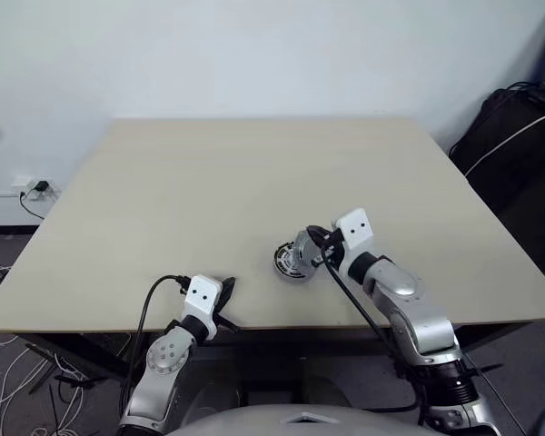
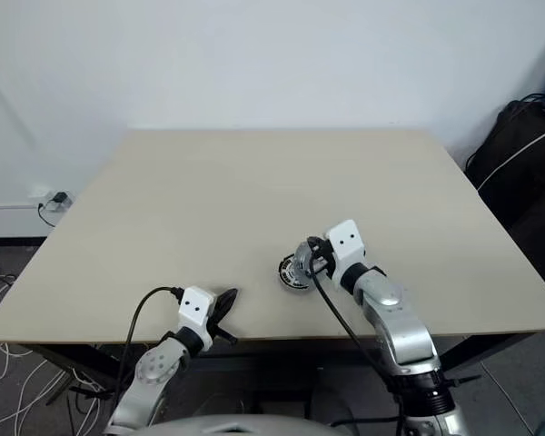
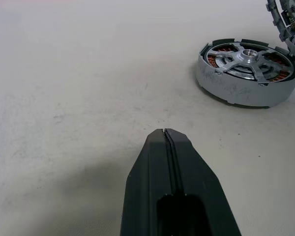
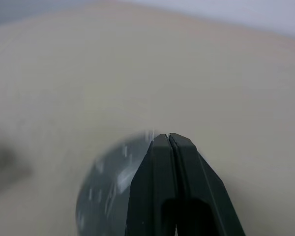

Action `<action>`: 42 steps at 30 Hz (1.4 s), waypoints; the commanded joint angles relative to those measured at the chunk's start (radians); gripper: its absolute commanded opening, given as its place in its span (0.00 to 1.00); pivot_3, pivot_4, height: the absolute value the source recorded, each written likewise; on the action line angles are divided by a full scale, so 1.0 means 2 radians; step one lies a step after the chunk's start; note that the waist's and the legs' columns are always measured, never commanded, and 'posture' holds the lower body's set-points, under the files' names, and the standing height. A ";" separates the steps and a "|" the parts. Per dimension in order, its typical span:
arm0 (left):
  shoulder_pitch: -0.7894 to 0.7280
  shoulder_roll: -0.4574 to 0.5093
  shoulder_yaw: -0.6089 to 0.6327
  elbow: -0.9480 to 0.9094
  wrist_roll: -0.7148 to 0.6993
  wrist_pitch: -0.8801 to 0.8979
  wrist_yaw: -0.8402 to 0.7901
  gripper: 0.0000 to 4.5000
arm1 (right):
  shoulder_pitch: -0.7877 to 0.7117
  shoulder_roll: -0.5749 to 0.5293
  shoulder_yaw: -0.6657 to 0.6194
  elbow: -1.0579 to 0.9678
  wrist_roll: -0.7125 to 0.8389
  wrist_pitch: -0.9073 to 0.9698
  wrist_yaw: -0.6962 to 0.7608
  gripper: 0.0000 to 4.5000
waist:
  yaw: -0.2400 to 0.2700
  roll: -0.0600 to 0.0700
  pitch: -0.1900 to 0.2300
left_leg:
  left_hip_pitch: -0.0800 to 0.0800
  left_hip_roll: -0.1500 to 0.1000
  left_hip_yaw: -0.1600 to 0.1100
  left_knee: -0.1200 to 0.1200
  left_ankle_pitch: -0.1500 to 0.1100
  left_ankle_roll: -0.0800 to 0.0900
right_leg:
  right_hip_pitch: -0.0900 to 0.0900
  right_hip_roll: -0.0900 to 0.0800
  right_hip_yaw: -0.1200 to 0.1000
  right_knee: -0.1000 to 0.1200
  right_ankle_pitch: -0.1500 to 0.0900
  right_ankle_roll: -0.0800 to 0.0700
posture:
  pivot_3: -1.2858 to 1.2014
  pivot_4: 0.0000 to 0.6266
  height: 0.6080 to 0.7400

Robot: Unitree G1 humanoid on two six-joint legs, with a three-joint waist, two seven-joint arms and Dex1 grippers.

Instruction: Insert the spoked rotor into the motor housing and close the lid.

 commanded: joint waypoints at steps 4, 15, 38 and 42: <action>-0.006 -0.002 -0.004 -0.032 -0.003 0.007 0.002 0.00 | 0.009 -0.038 -0.019 -0.019 0.026 0.014 0.040 0.01 | -0.001 0.000 0.000 | 0.000 0.000 0.000 0.000 0.000 0.000 | 0.001 0.000 0.000 0.000 0.000 0.000 | 0.52 0.00 1.00; -0.009 0.000 -0.003 -0.029 -0.005 0.006 0.001 0.00 | -0.020 -0.016 -0.012 0.023 0.019 0.006 0.025 0.01 | -0.001 0.000 0.000 | 0.000 0.000 0.000 0.000 0.000 0.000 | 0.001 0.000 0.000 0.000 0.000 0.000 | 0.52 0.00 1.00; -0.012 0.005 0.009 0.009 -0.007 -0.022 -0.005 0.00 | -0.064 0.046 0.038 0.170 -0.030 -0.019 0.017 0.01 | -0.001 0.002 -0.001 | 0.001 0.000 0.001 0.000 0.000 0.000 | 0.000 0.000 0.000 0.000 0.000 0.000 | 0.52 0.00 1.00; -0.012 0.005 0.011 0.020 -0.007 -0.032 -0.006 0.00 | -0.051 0.042 0.037 0.131 -0.025 -0.015 0.024 0.01 | -0.001 0.002 -0.001 | 0.001 0.000 0.001 0.000 0.000 0.000 | 0.000 0.000 0.000 0.000 0.000 0.000 | 0.52 0.00 1.00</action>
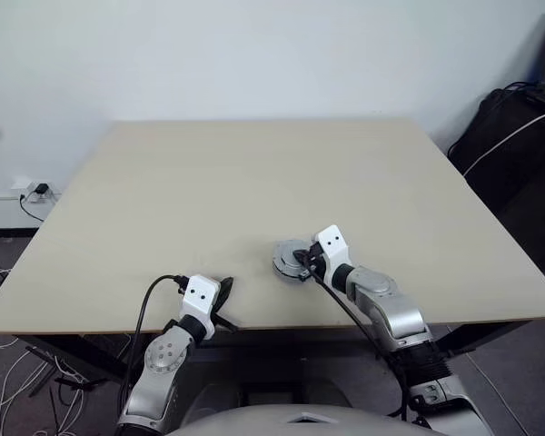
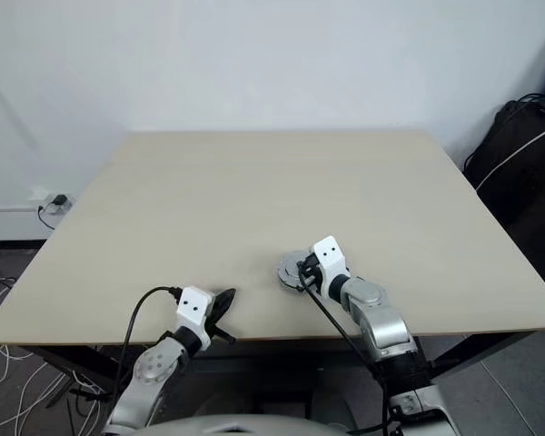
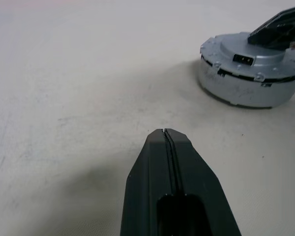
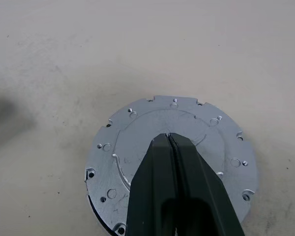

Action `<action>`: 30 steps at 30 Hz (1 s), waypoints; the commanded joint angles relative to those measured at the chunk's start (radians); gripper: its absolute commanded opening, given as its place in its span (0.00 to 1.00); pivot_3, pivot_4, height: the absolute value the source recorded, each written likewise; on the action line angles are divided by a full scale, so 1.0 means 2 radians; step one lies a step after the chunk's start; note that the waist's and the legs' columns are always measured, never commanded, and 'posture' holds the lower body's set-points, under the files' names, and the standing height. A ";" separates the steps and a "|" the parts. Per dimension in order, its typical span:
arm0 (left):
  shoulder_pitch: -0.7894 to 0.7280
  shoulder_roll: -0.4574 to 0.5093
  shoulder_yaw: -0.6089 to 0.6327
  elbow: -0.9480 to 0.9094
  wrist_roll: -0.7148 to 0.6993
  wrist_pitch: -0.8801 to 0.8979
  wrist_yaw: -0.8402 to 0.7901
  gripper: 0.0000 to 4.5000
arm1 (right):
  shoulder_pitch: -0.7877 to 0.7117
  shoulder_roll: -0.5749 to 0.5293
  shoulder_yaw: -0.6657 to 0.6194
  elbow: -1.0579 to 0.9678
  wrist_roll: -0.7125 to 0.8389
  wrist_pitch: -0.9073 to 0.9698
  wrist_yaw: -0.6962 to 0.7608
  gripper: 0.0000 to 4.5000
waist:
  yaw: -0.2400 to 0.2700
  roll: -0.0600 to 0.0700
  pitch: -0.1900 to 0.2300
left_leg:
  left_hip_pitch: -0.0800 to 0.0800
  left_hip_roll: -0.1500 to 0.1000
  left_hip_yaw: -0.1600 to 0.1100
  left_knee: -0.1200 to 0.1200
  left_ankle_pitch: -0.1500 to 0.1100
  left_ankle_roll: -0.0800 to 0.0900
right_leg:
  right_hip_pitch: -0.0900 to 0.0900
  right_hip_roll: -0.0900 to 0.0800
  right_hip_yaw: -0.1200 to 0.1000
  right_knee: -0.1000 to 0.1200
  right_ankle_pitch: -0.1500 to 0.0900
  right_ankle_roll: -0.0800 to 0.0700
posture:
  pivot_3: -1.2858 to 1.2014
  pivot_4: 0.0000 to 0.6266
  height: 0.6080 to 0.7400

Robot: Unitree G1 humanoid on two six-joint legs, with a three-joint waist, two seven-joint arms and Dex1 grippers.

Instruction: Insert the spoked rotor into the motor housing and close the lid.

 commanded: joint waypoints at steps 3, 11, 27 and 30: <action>-0.008 0.001 0.006 0.012 -0.005 -0.026 -0.002 0.00 | 0.022 0.001 -0.009 -0.081 0.015 0.002 0.000 0.05 | 0.001 0.000 0.000 | 0.000 0.000 0.000 0.000 0.000 0.000 | 0.000 0.000 0.000 0.000 0.000 0.000 | 0.52 0.00 1.00; -0.012 0.000 0.005 0.034 -0.005 -0.042 -0.005 0.00 | 0.059 0.018 -0.005 -0.157 0.011 0.021 -0.040 0.58 | 0.000 0.000 0.000 | -0.001 0.000 0.000 0.000 0.000 0.000 | 0.000 0.000 0.000 0.000 0.000 0.000 | 0.52 0.00 1.00; -0.017 -0.002 0.003 0.035 -0.005 -0.042 -0.010 0.00 | 0.048 0.071 0.010 -0.095 -0.038 -0.004 -0.121 0.99 | -0.001 0.000 0.000 | -0.001 0.000 0.000 0.000 0.000 0.000 | -0.001 0.000 0.000 0.000 0.000 0.000 | 0.52 0.00 1.00; -0.017 -0.002 0.004 0.032 -0.005 -0.040 -0.010 0.00 | 0.041 0.080 0.007 -0.071 -0.045 -0.014 -0.134 0.99 | -0.002 0.000 0.000 | -0.001 0.000 0.000 0.000 0.000 0.000 | -0.001 0.000 0.000 0.000 0.000 0.000 | 0.52 0.00 1.00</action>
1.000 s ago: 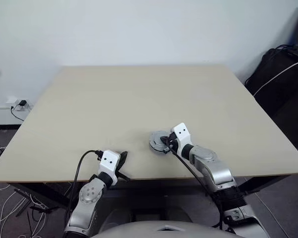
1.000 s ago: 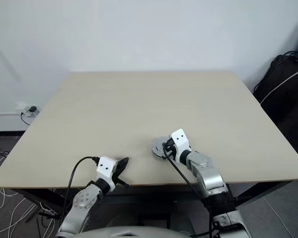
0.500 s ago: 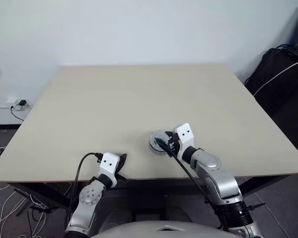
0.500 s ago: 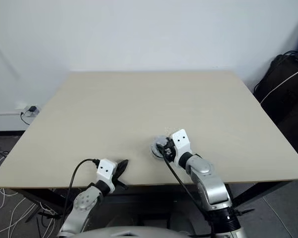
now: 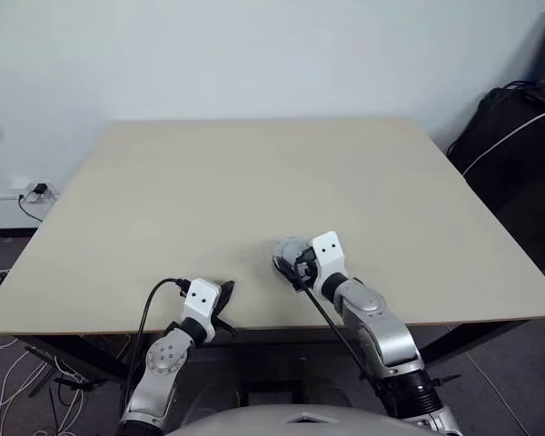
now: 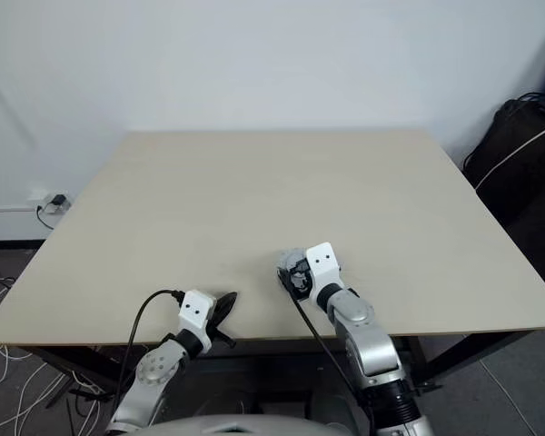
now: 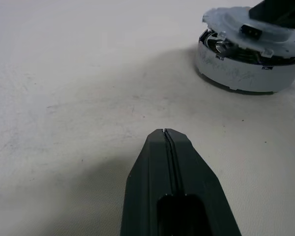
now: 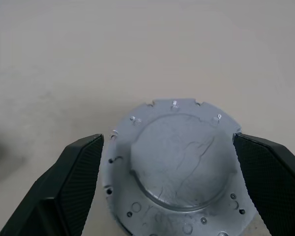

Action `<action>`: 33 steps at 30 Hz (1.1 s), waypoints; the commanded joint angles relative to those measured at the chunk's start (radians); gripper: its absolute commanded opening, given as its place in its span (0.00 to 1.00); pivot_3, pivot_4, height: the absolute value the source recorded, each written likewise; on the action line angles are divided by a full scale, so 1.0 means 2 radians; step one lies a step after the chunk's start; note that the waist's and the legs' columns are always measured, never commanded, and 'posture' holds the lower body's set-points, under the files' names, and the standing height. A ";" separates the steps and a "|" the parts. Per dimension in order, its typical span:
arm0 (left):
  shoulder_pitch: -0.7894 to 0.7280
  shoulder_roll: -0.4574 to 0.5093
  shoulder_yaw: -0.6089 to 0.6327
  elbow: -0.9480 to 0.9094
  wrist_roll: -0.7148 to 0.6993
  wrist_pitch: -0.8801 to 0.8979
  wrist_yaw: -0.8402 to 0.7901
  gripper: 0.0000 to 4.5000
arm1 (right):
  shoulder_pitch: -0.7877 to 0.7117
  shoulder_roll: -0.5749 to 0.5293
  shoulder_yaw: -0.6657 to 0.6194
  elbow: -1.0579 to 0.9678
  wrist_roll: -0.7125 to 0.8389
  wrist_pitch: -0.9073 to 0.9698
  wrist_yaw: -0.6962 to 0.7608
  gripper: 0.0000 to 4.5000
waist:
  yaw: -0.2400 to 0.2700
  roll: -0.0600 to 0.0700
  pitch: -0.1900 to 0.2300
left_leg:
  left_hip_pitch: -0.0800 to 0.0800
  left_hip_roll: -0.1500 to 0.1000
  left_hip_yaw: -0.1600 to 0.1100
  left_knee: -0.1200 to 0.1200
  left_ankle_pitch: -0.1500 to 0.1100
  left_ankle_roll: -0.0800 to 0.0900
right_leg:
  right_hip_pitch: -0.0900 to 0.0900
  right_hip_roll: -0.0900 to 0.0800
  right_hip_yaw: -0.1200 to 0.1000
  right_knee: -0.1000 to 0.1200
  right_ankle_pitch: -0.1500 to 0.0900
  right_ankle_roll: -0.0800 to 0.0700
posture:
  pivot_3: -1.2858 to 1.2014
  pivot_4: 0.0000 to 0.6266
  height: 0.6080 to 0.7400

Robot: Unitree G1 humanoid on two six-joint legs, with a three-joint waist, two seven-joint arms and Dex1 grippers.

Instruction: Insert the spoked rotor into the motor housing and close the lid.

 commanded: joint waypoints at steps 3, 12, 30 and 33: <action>-0.006 0.000 0.003 -0.017 -0.005 -0.006 0.001 0.00 | -0.021 0.010 -0.005 0.020 -0.010 -0.028 -0.015 0.99 | -0.001 0.000 0.000 | 0.000 0.000 0.000 0.000 0.000 0.000 | 0.000 0.000 0.000 0.000 0.000 0.000 | 0.52 0.00 1.00; -0.003 0.001 0.003 -0.030 -0.006 0.002 0.001 0.00 | -0.030 0.012 0.001 0.067 -0.021 -0.042 -0.013 0.99 | -0.003 0.000 0.000 | 0.000 0.000 0.000 0.000 0.000 0.000 | 0.000 0.000 0.000 0.000 0.000 0.000 | 0.52 0.00 1.00; 0.000 -0.001 0.002 -0.029 -0.006 0.000 0.001 0.00 | -0.032 -0.011 -0.004 0.030 -0.013 0.013 0.015 0.71 | -0.001 0.000 0.000 | 0.000 0.000 0.000 0.000 0.000 0.000 | 0.000 0.000 0.000 0.000 0.000 0.000 | 0.52 0.00 1.00; 0.000 -0.002 0.001 -0.029 -0.006 0.000 0.002 0.00 | -0.032 -0.015 0.000 0.025 -0.017 0.022 0.019 0.71 | -0.001 0.000 0.000 | 0.000 0.000 0.000 0.000 0.000 0.000 | 0.000 0.000 0.000 0.000 0.000 0.000 | 0.52 0.00 1.00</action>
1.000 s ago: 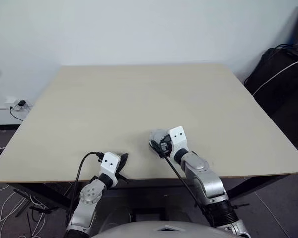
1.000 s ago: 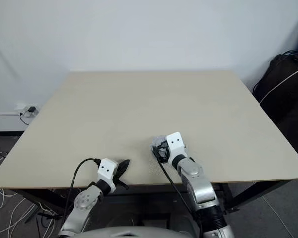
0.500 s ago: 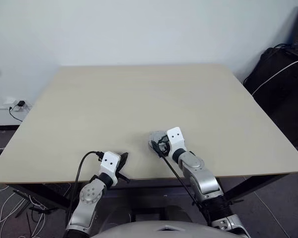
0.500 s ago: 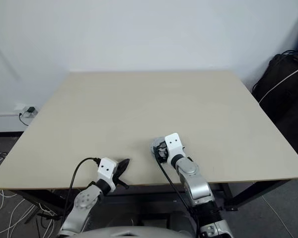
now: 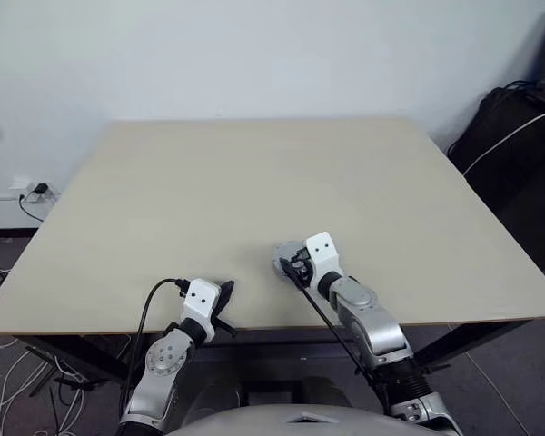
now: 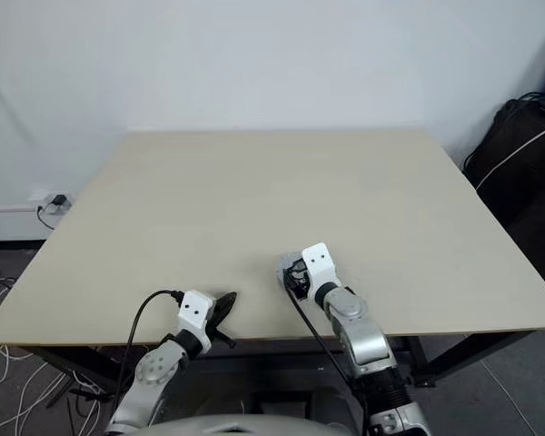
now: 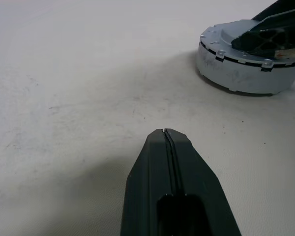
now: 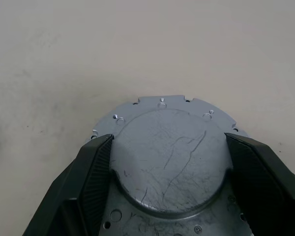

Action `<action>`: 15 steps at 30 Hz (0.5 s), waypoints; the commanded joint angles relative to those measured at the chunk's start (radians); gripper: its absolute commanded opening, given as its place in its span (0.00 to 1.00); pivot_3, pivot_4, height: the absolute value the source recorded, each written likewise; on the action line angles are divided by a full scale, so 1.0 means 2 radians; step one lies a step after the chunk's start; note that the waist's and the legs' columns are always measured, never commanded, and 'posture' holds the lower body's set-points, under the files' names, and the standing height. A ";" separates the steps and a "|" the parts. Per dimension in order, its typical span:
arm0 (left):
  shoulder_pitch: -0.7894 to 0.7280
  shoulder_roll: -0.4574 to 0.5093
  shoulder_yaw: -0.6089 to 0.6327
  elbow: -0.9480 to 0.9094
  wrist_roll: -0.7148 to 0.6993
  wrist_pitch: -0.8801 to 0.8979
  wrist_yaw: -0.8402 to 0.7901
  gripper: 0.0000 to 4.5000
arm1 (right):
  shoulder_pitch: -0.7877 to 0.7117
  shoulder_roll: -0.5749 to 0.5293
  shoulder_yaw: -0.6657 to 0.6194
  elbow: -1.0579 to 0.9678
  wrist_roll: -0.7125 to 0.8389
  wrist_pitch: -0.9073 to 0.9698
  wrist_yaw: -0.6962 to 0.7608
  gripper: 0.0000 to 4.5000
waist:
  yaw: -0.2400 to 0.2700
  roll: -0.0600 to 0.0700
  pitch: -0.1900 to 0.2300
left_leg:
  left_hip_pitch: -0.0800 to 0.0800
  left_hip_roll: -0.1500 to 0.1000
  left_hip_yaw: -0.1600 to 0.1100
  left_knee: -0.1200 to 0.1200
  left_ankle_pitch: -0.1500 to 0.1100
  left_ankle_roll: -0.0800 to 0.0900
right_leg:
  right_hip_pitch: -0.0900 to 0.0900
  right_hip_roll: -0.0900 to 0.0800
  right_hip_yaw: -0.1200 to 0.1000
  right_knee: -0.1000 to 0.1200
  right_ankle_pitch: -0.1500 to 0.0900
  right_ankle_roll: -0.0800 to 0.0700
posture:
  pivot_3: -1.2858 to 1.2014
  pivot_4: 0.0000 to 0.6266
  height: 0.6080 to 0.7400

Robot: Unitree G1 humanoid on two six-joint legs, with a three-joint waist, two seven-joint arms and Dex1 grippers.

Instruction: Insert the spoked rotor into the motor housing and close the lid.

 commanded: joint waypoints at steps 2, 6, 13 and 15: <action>-0.004 -0.002 0.001 -0.020 -0.005 -0.004 0.001 0.00 | -0.005 -0.005 0.000 -0.019 -0.002 0.009 0.002 0.71 | 0.000 0.000 0.000 | 0.000 0.000 0.000 0.000 0.000 0.000 | 0.000 0.000 0.000 0.000 0.000 0.000 | 0.52 0.00 1.00; -0.005 -0.002 0.001 -0.019 -0.005 -0.004 0.002 0.00 | -0.005 -0.007 0.006 -0.015 -0.011 0.002 -0.003 0.71 | 0.000 0.000 0.000 | 0.000 0.000 0.000 0.000 0.000 0.000 | 0.000 0.000 0.000 0.000 0.000 0.000 | 0.52 0.00 1.00; -0.007 -0.003 0.001 -0.015 -0.005 -0.005 0.003 0.00 | -0.009 -0.022 0.023 -0.007 -0.035 -0.007 -0.006 0.71 | 0.000 0.000 0.000 | 0.000 0.000 0.000 0.000 0.000 0.000 | 0.000 0.000 0.000 0.000 0.000 0.000 | 0.52 0.00 1.00; -0.008 -0.003 0.002 -0.015 -0.005 -0.005 0.003 0.00 | -0.013 -0.029 0.030 -0.003 -0.049 -0.002 -0.012 0.71 | 0.000 0.000 0.000 | 0.000 0.000 0.000 0.000 0.000 0.000 | 0.000 0.000 0.000 0.000 0.000 0.000 | 0.52 0.00 1.00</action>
